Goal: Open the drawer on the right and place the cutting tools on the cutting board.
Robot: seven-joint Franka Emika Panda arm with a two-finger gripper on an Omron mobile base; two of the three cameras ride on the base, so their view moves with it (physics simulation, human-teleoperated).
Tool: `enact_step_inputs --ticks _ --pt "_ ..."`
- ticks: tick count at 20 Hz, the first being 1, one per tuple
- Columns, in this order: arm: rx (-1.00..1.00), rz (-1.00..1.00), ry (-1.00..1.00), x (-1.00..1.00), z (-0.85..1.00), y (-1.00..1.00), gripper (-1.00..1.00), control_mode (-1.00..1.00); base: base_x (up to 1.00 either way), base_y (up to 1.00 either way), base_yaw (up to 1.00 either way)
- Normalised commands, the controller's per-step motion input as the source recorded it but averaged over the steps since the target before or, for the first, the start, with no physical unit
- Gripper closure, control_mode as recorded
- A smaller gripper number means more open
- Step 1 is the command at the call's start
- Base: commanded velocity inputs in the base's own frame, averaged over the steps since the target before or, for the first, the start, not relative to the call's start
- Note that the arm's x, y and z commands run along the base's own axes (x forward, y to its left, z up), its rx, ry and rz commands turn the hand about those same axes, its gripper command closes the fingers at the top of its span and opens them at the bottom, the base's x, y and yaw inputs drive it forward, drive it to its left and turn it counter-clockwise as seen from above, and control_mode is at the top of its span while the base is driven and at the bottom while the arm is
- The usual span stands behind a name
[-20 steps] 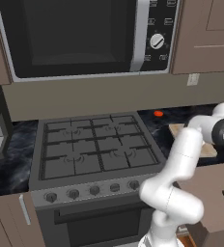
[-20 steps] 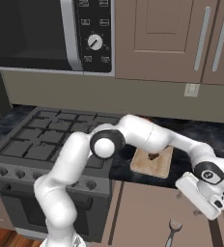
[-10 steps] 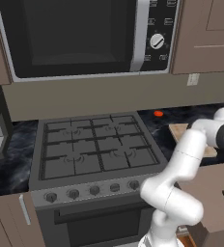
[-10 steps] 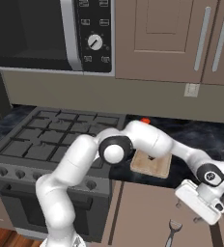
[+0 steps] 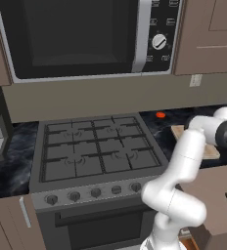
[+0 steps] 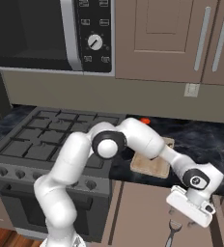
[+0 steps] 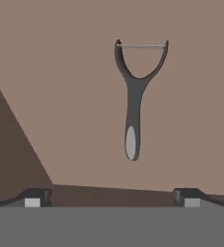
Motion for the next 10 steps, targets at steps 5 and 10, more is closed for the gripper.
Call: enact_step_inputs --ticks 5,10 --pt "-0.06 0.12 -0.02 -0.4 -0.41 0.12 -1.0 -1.0 0.0 0.0 0.0" --pt "-0.02 0.08 -0.14 -0.31 -0.28 0.0 -1.0 -1.0 0.0 0.0 0.0"
